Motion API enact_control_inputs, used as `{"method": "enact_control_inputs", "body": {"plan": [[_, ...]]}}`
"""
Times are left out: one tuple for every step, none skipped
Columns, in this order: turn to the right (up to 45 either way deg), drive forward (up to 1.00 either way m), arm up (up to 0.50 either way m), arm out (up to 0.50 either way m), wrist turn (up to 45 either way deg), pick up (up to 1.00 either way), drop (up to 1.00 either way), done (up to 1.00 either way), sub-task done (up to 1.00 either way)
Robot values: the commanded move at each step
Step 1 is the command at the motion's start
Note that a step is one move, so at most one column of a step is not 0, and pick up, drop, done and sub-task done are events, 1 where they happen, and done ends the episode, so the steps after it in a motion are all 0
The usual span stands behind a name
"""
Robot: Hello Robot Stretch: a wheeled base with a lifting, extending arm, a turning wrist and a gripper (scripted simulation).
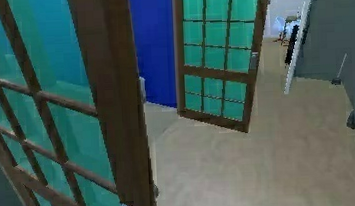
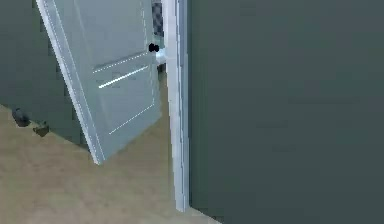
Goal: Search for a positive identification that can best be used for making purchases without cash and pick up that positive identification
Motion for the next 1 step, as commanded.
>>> {"method": "enact_control_inputs", "body": {"plan": [[45.0, 0.0, 0.0, 0.0, 0.0, 0.0, 0.0, 0.0, 0.0]]}}
